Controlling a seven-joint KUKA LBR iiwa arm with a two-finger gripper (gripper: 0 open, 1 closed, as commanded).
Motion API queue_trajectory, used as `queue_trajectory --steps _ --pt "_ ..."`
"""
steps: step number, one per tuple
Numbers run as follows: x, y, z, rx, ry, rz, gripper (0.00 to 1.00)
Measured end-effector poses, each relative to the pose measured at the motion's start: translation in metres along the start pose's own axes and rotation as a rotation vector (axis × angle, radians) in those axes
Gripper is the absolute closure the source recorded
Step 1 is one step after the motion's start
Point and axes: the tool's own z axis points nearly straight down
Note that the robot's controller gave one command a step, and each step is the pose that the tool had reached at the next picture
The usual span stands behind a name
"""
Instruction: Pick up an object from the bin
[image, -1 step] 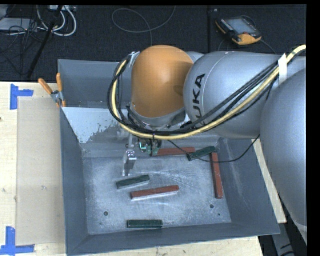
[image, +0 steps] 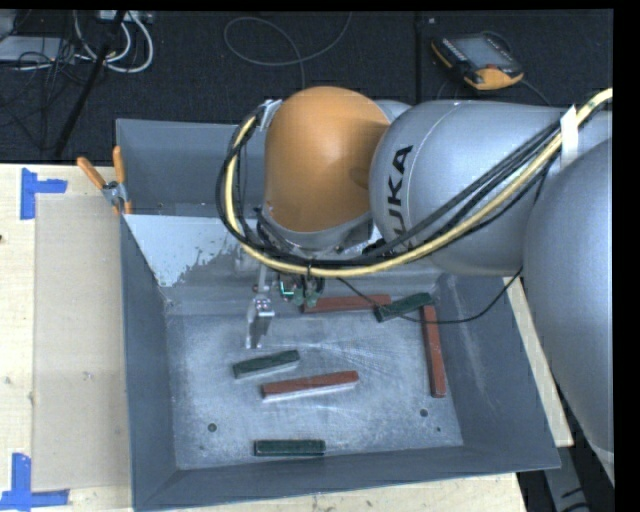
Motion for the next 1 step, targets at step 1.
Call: queue_trajectory --steps 1 --pt "0.0148 -0.026 0.1302 -0.01 -0.012 -0.051 1.0"
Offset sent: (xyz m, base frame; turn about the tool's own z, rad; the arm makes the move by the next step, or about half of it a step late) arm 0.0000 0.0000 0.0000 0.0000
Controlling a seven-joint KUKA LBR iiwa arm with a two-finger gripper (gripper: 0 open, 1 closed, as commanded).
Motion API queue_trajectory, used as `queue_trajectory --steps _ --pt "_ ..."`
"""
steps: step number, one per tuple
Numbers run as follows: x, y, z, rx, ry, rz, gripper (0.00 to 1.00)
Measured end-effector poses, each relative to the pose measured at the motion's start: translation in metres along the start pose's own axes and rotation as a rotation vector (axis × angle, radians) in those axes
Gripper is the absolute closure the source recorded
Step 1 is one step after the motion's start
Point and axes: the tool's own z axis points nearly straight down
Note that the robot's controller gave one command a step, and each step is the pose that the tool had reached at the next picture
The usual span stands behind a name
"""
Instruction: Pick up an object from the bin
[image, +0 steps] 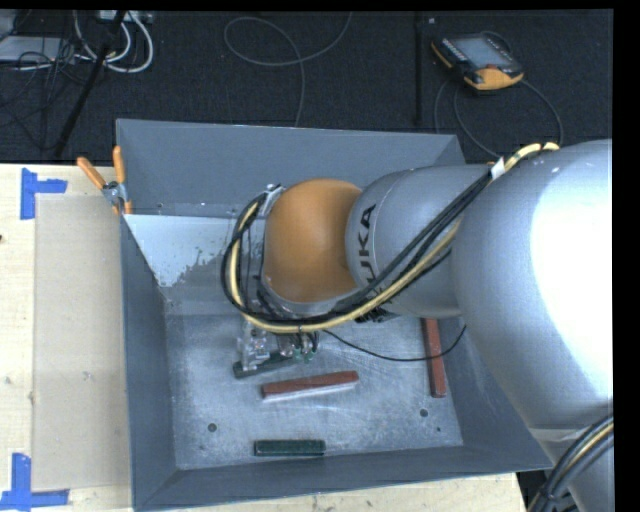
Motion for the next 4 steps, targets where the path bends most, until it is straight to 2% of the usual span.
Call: queue_trajectory --steps 1,2,3,4 --pt "0.0 0.0 0.0 0.0 0.0 0.001 1.0" --pt "0.001 -0.003 -0.039 0.01 0.014 -0.002 1.0" --pt "-0.002 0.001 -0.142 0.009 0.008 -0.023 0.0" --pt "-0.001 0.0 -0.141 0.009 0.011 -0.023 0.0"
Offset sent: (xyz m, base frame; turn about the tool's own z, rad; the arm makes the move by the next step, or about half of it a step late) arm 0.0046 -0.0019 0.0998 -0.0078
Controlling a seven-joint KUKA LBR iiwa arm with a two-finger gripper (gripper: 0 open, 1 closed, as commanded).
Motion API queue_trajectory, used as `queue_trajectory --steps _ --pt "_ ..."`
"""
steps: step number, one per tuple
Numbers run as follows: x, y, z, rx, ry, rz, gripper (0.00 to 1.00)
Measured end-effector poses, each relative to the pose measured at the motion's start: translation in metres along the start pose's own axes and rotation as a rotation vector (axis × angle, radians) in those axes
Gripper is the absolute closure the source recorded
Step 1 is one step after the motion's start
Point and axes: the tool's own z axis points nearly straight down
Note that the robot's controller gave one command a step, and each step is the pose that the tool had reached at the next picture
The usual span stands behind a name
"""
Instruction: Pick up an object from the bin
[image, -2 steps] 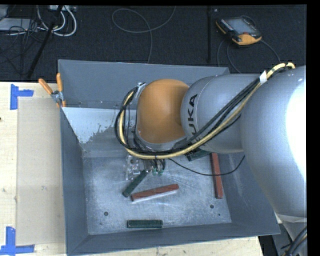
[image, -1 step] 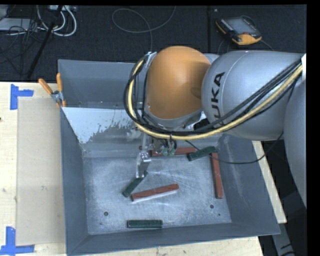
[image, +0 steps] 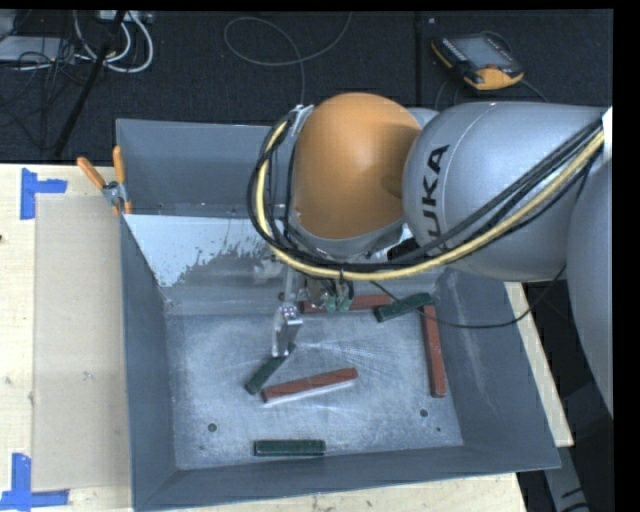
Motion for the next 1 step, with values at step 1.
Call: queue_trajectory --steps 1 --pt "0.0603 0.0086 0.1065 0.0 0.003 -0.075 1.0"
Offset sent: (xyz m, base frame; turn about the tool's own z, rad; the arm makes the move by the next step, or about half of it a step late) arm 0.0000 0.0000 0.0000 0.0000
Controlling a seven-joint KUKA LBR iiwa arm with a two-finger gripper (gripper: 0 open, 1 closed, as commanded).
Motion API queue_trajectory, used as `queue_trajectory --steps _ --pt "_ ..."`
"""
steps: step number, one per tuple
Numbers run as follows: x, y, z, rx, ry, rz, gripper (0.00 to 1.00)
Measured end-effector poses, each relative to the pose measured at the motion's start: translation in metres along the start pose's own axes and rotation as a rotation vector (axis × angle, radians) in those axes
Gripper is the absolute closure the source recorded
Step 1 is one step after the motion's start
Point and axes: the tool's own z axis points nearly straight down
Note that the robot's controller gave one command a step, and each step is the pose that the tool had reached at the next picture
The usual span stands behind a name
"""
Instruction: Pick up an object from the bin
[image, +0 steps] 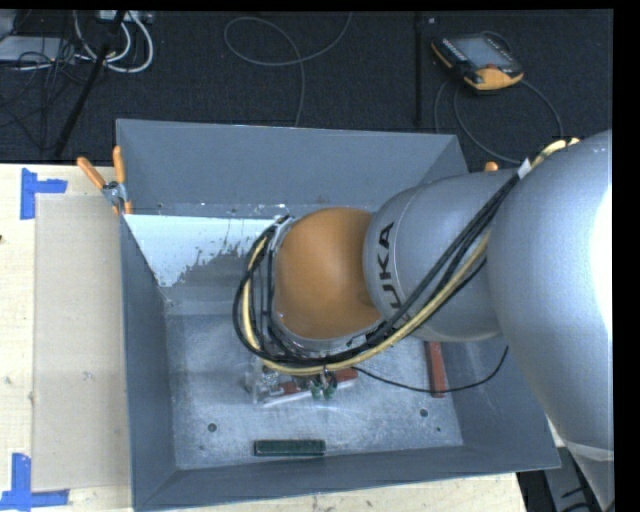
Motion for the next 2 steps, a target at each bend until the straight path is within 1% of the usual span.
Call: queue_trajectory --steps 1,2 --pt "-0.0001 -0.0007 0.0 0.0 0.0 0.002 0.0" --pt "-0.0001 -0.0008 0.0 0.0 0.0 0.003 0.0"
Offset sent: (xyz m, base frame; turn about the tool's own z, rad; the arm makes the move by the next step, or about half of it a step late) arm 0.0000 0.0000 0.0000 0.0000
